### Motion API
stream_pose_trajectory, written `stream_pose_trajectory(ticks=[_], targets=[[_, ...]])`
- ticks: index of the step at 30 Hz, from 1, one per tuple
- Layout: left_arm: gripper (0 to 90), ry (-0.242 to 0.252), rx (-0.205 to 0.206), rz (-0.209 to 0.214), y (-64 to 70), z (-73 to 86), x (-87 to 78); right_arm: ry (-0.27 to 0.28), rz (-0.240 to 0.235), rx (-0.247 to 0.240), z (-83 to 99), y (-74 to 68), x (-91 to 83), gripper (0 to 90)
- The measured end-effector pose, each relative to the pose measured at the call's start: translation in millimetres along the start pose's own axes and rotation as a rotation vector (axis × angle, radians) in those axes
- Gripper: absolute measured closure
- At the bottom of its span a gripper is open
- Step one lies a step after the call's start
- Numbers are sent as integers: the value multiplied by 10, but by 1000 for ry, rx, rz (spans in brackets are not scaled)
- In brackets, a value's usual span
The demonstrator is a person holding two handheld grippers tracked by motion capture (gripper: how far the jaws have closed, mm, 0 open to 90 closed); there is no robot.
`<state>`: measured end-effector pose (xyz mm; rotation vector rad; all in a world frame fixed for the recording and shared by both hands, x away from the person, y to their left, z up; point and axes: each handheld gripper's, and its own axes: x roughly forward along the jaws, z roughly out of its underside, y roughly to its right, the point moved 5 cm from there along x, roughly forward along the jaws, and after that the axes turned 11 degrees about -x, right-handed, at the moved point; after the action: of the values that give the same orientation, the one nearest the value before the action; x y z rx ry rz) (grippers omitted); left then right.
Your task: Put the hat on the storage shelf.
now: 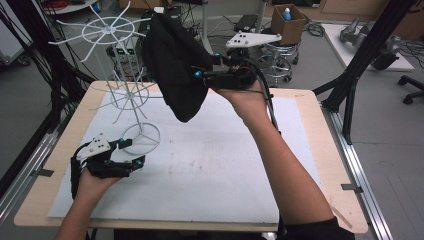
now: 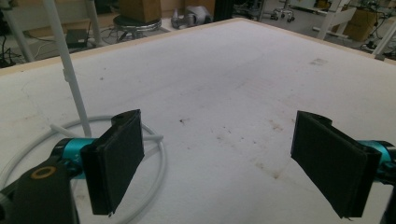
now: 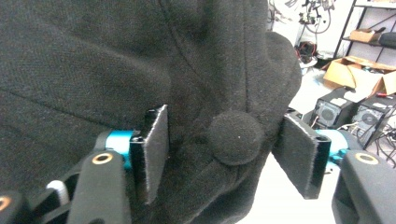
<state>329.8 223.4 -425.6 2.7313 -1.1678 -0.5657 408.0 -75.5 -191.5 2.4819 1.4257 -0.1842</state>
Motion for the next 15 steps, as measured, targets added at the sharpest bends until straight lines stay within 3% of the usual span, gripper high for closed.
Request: stream_pose_trajectory(ticks=[15], targets=[[173,-4,3,5,12,1,10,32,23,16,78,34,-110,281]])
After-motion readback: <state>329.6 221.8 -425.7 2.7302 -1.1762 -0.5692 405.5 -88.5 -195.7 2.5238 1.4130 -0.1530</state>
